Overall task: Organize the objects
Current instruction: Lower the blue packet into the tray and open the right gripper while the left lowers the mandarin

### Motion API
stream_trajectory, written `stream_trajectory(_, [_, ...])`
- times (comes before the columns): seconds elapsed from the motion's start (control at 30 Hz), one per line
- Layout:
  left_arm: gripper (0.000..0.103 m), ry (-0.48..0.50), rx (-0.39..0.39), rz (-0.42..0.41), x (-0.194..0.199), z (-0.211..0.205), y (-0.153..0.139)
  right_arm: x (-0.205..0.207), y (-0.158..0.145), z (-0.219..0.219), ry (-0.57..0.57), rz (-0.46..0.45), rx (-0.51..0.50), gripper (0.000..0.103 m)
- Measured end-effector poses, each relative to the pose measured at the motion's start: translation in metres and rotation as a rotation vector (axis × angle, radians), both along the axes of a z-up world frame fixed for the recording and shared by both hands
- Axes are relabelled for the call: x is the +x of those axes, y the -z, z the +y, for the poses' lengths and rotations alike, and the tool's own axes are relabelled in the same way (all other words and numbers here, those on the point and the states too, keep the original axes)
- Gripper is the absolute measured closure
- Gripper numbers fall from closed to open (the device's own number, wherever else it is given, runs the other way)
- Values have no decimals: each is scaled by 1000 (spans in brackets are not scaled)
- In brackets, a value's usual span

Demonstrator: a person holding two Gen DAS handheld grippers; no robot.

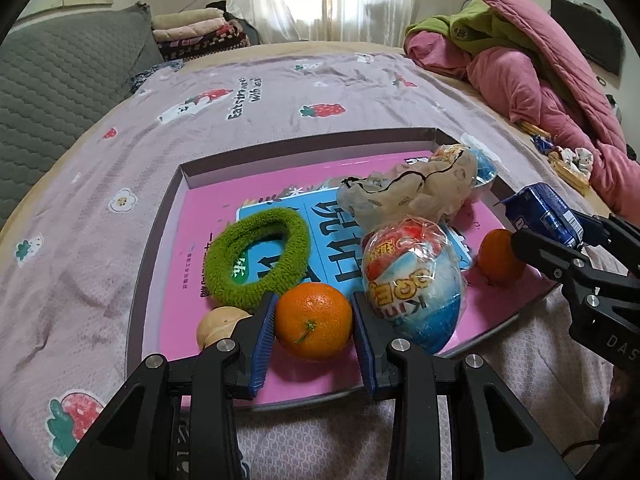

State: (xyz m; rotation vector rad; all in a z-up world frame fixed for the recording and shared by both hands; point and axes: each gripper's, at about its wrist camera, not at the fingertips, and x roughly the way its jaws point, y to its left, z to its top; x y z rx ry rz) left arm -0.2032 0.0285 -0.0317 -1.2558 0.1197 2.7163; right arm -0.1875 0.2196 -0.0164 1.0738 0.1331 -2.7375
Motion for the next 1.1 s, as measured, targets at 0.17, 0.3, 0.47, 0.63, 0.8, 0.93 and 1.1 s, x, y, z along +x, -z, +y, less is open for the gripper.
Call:
stream_trajectory(0.17, [66, -8, -6, 3, -4, 0, 4, -7, 2, 0, 13, -3, -7, 47])
stream_trajectory(0.3, [66, -10, -4, 3, -6, 0, 5, -11, 4, 1, 24, -7, -12, 47])
stream_trajectory(0.47, [66, -11, -3, 3, -7, -1, 6, -11, 5, 1, 24, -10, -10, 47])
stream_trajectory(0.63, [66, -15, -3, 10, -8, -3, 6, -11, 6, -3, 12, -6, -7, 47])
stream_trajectory(0.8, [66, -22, -2, 18, -7, -6, 5, -10, 7, -4, 16, 2, -4, 47])
stream_trajectory(0.93, [66, -28, 0, 18, -8, -8, 5, -14, 7, -2, 30, -1, -13, 47])
stream_trajectory(1.1, [66, -31, 2, 16, -11, -9, 6, -17, 7, -1, 39, 7, -25, 47])
